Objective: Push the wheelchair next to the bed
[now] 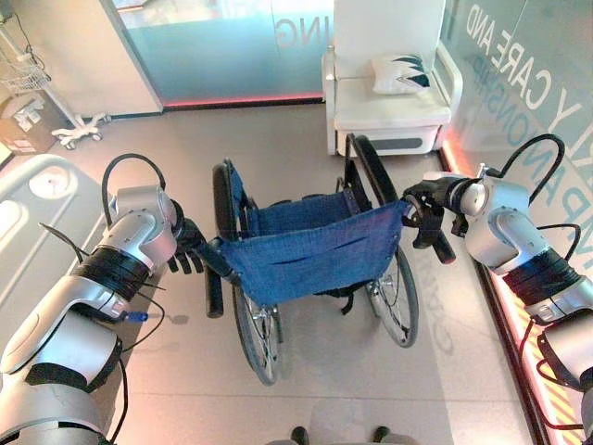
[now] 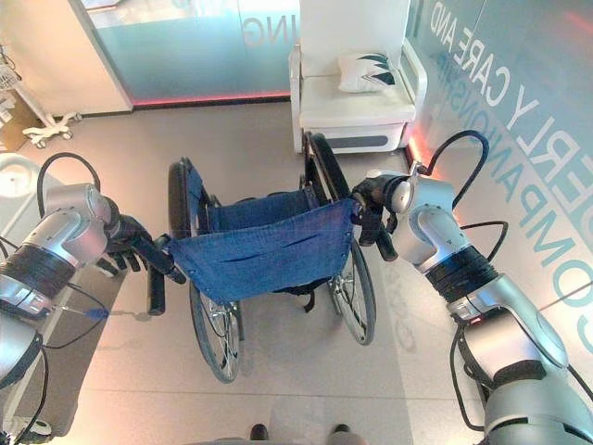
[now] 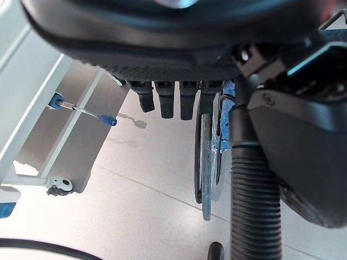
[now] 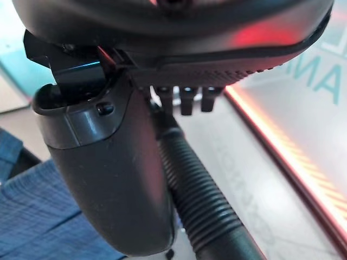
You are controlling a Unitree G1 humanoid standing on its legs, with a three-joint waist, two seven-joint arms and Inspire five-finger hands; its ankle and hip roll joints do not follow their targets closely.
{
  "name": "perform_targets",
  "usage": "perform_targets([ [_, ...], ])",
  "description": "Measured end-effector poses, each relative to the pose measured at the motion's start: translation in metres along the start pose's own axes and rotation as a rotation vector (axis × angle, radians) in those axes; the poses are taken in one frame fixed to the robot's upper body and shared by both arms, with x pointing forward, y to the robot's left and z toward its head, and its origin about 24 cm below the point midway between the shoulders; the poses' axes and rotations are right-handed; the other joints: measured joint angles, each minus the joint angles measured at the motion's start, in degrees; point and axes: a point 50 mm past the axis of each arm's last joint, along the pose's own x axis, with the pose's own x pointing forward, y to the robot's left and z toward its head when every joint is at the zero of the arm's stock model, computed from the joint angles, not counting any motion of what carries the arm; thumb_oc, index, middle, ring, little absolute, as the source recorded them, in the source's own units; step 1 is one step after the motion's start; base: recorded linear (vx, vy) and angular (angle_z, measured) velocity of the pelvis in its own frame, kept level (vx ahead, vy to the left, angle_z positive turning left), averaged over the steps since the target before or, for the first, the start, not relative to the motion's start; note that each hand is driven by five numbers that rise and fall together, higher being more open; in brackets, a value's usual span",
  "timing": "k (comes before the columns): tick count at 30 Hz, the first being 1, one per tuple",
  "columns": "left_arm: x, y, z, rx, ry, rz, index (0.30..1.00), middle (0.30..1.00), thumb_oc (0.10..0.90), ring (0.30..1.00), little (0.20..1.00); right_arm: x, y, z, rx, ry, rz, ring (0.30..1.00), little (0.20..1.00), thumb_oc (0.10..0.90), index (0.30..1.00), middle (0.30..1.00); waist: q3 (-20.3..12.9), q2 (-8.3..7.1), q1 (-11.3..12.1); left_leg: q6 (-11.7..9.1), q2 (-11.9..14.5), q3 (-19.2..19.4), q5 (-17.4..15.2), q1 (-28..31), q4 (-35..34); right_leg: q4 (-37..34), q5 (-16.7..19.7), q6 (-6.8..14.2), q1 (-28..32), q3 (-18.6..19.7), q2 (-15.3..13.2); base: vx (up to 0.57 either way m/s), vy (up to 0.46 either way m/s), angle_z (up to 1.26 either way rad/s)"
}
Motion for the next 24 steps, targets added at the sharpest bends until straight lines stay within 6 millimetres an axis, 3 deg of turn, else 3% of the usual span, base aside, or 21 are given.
perform_targets([
  [6, 0.002, -0.001, 0.007, -0.008, -0.045, 0.042, 0.9, 0.9, 0.8, 0.9, 0.9, 0.008, 0.007, -0.013, 0.113, 0.083, -0.019, 0.9, 0.9, 0.8, 0.9, 0.9, -0.1, -0.19, 1.4, 0.0, 0.0, -0.4, 0.0, -0.1, 0.2, 0.3, 0.0, 0.0, 0.0, 0.0, 0.0, 0.0, 0.0, 0.0],
  [11, 0.004, -0.011, 0.007, -0.024, -0.12, 0.126, 0.9, 0.9, 0.8, 0.9, 0.9, 0.015, 0.03, -0.021, 0.207, 0.085, -0.155, 0.9, 0.9, 0.8, 0.9, 0.9, -0.2, -0.16, 1.9, 0.0, 0.0, -0.9, 0.0, -0.3, 0.3, 0.4, 0.0, 0.0, -0.1, -0.1, 0.0, 0.0, 0.001, 0.01],
  [15, 0.007, -0.022, 0.004, -0.047, -0.16, 0.16, 0.9, 0.9, 0.8, 0.9, 0.9, 0.013, 0.038, -0.027, 0.26, 0.093, -0.166, 0.9, 0.9, 0.8, 0.9, 0.9, -0.4, 0.19, 2.0, 0.0, 0.0, -1.7, 0.0, -0.4, 0.2, 0.4, 0.0, 0.0, -0.1, -0.1, 0.0, 0.0, 0.0, 0.0],
  [24, 0.009, -0.03, 0.011, -0.048, -0.179, 0.161, 0.9, 0.9, 0.8, 0.9, 0.9, 0.01, 0.037, -0.036, 0.248, 0.161, -0.092, 0.9, 0.9, 0.8, 0.9, 0.9, -1.0, 0.52, 2.7, 0.0, 0.0, -1.7, 0.0, -0.3, 0.4, 0.5, 0.0, 0.0, 0.0, -0.1, 0.0, 0.0, 0.0, 0.0],
])
